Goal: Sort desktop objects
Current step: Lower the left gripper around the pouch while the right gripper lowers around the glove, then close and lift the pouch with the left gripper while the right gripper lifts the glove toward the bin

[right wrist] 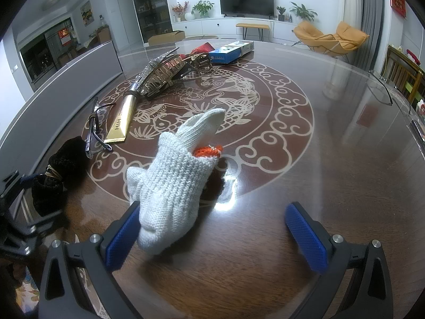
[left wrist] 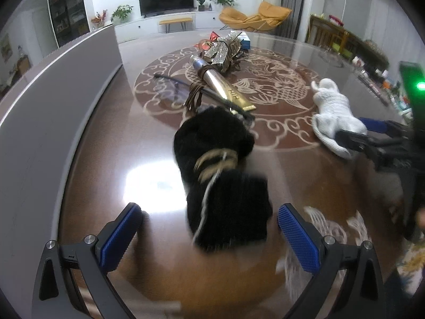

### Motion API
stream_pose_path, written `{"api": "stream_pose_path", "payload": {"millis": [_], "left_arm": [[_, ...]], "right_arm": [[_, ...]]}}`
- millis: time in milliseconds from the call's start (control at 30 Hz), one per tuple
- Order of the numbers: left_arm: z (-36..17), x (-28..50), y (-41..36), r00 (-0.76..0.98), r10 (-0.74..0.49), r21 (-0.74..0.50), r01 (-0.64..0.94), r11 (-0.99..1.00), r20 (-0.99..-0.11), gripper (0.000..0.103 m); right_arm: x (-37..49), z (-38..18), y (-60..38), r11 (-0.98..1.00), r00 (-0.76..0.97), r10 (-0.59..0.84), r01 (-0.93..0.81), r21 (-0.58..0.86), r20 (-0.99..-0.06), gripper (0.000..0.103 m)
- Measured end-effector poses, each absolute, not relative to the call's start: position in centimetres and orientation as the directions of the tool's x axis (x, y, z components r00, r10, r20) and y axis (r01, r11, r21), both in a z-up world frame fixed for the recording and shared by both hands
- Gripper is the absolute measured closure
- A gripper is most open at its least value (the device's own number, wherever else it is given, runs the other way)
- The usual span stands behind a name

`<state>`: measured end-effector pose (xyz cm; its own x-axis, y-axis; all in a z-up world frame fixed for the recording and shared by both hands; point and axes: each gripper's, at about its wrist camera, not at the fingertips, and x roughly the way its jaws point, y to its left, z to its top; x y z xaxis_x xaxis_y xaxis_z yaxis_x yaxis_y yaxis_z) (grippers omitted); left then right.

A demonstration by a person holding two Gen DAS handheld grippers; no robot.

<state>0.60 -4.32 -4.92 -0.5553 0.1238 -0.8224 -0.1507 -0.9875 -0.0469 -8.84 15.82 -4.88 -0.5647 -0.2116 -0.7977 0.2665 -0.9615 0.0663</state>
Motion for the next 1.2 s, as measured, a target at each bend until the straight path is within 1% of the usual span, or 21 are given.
{"api": "stream_pose_path", "payload": {"millis": [100, 167, 233, 267, 367, 467, 500, 567, 600, 633, 667, 700, 733, 800, 900, 1000, 1067, 1133, 1200], "left_arm": [[-3.8, 1.9, -5.4, -0.584, 0.203, -0.142, -0.149, -0.979, -0.786, 0.0], [-3.0, 1.7, -5.3, -0.602, 0.226, -0.166, -0.154, -0.974, -0.766, 0.0], [-2.6, 0.6, -4.7, -0.594, 0.215, -0.149, -0.159, -0.976, -0.775, 0.0], [-2.8, -0.1, -4.3, -0.585, 0.201, -0.132, -0.159, -0.978, -0.786, 0.0], [-3.9, -2.1, -3.4, -0.554, 0.145, -0.078, -0.142, -0.987, -0.82, 0.0], [-4.4, -2.8, -2.9, -0.558, 0.107, -0.042, -0.128, -0.991, -0.823, 0.001], [-4.5, -2.8, -2.8, -0.564, 0.098, -0.03, -0.127, -0.991, -0.82, 0.007], [-4.5, -2.3, -2.9, -0.587, 0.069, 0.0, -0.117, -0.993, -0.807, 0.045], [-4.4, -2.1, -3.3, -0.597, 0.084, -0.012, -0.124, -0.992, -0.798, 0.057], [-4.2, -1.9, -3.9, -0.602, 0.107, -0.04, -0.124, -0.991, -0.792, 0.068], [-4.0, -1.6, -4.3, -0.608, 0.124, -0.061, -0.124, -0.99, -0.785, 0.068], [-3.5, -1.0, -5.0, -0.626, 0.132, -0.074, -0.118, -0.99, -0.768, 0.069], [-3.1, -0.7, -5.3, -0.639, 0.132, -0.078, -0.113, -0.991, -0.758, 0.069], [-1.9, 0.3, -6.2, -0.662, 0.165, -0.124, -0.109, -0.986, -0.731, 0.069], [0.7, 1.7, -7.2, -0.682, 0.229, -0.212, -0.11, -0.971, -0.695, 0.069], [5.1, 3.4, -10.1, -0.715, 0.301, -0.325, -0.109, -0.94, -0.631, 0.069], [7.7, 4.5, -12.3, -0.749, 0.293, -0.339, -0.097, -0.936, -0.595, 0.069], [10.4, 5.6, -16.0, -0.788, 0.244, -0.332, -0.054, -0.942, -0.565, 0.069], [11.8, 6.1, -19.9, -0.807, 0.178, -0.318, 0.012, -0.948, -0.563, 0.069]], "right_arm": [[-8.8, -4.9, 15.8, -0.962, -0.565, -0.211, 0.267, 0.065, -0.798, 0.0], [-8.9, -4.8, 15.9, -0.961, -0.564, -0.215, 0.27, 0.068, -0.797, 0.0], [-9.6, -4.5, 16.2, -0.943, -0.504, -0.256, 0.319, 0.098, -0.825, 0.0], [-9.9, -4.2, 16.5, -0.945, -0.49, -0.264, 0.305, 0.121, -0.831, 0.0], [-10.1, -1.4, 17.1, -0.938, -0.518, -0.326, 0.285, 0.2, -0.791, 0.0], [-11.1, -0.3, 15.3, -0.93, -0.503, -0.338, 0.309, 0.199, -0.795, 0.0], [-11.6, -0.4, 14.4, -0.928, -0.49, -0.335, 0.318, 0.193, -0.805, 0.0], [-12.7, -1.6, 12.7, -0.931, -0.426, -0.29, 0.331, 0.15, -0.857, 0.001], [-12.9, -2.3, 11.9, -0.935, -0.396, -0.247, 0.335, 0.112, -0.884, 0.015], [-12.7, -2.7, 11.4, -0.936, -0.379, -0.214, 0.343, 0.078, -0.9, 0.041], [-12.1, -3.0, 11.3, -0.934, -0.367, -0.199, 0.353, 0.062, -0.909, 0.048], [-11.3, -3.0, 11.4, -0.934, -0.37, -0.186, 0.354, 0.047, -0.91, 0.051], [-10.6, -2.8, 11.6, -0.934, -0.378, -0.182, 0.356, 0.038, -0.908, 0.057], [-9.2, -2.1, 12.4, -0.931, -0.384, -0.204, 0.361, 0.057, -0.9, 0.061], [-7.4, 0.8, 12.8, -0.926, -0.423, -0.273, 0.36, 0.116, -0.864, 0.061], [-6.7, 5.3, 10.7, -0.9, -0.469, -0.354, 0.408, 0.157, -0.809, 0.061], [-6.4, 8.2, 7.6, -0.867, -0.485, -0.417, 0.465, 0.178, -0.769, 0.061], [-6.3, 10.6, 3.6, -0.821, -0.475, -0.489, 0.535, 0.201, -0.732, 0.061], [-6.1, 12.2, -1.6, -0.755, -0.435, -0.569, 0.612, 0.234, -0.698, 0.061]]}}
